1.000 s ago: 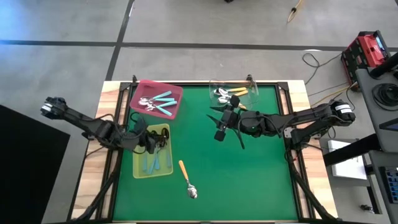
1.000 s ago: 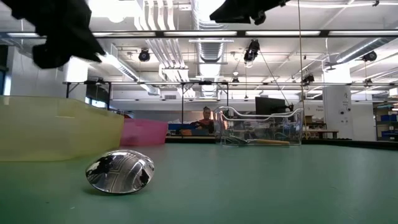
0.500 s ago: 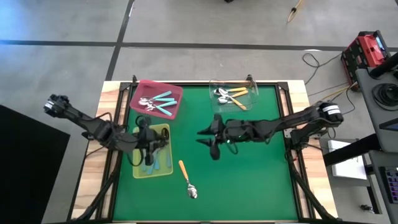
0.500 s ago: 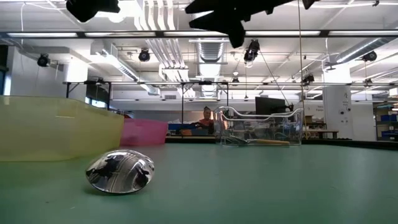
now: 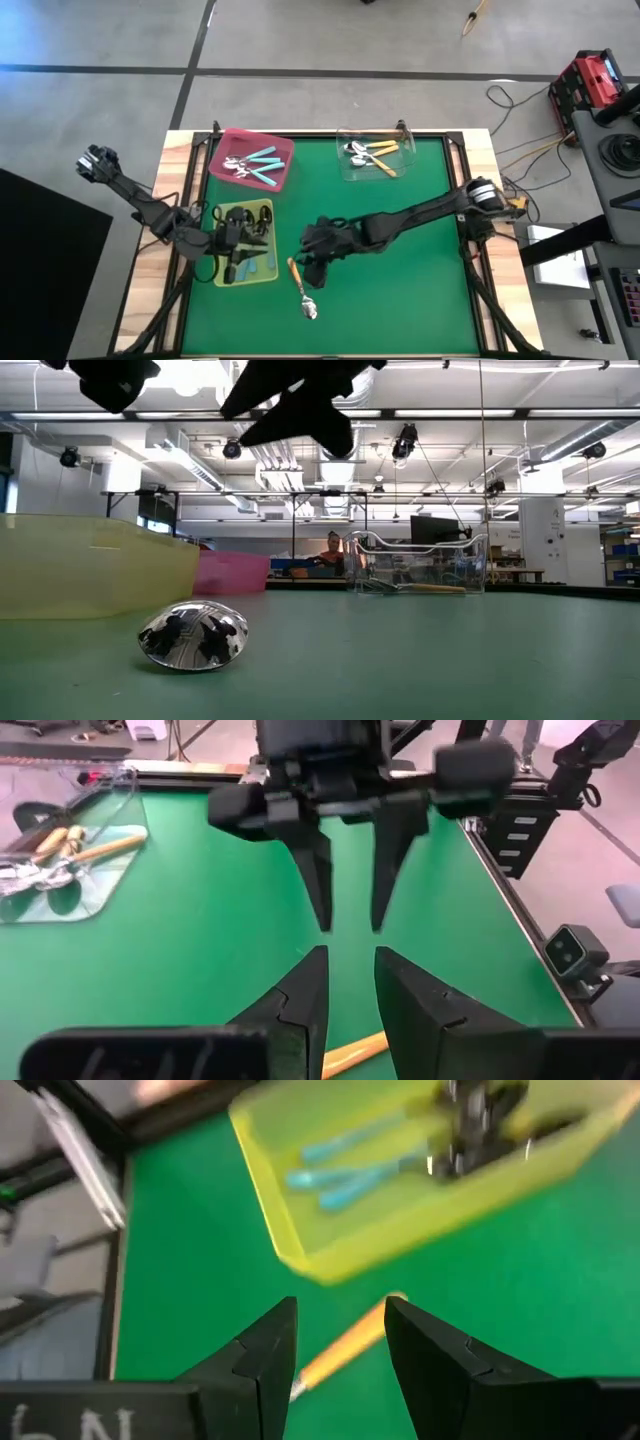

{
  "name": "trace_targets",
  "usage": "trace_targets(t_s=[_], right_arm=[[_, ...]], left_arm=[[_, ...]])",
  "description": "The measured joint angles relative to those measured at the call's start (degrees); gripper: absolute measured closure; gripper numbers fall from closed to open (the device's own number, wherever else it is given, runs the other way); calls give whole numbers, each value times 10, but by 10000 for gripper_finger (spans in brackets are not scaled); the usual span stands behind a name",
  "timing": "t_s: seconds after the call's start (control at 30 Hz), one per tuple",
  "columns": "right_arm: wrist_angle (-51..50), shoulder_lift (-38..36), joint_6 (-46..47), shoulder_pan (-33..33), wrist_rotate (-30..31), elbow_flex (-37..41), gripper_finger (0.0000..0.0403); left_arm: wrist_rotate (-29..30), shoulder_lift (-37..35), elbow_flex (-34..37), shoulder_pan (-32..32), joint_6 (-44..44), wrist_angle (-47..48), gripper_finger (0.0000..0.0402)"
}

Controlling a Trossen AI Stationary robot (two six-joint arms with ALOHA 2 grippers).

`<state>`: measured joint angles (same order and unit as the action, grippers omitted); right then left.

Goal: Sort silverware by color (type)
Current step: Put the yellow spoon into the transparent bin

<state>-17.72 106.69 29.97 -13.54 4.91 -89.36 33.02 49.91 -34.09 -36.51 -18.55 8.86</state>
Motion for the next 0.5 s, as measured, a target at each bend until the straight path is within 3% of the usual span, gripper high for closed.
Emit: trace_targets(t_s=[0.2,0.5], right_arm=[[-143,84,98,-20,-4,-117,259],[-293,202,177,-56,-4,-281,259]], left_arm=[[-1,-9,18,-19,-21,-4,333],[0,0,55,-71,-19,-94,333]])
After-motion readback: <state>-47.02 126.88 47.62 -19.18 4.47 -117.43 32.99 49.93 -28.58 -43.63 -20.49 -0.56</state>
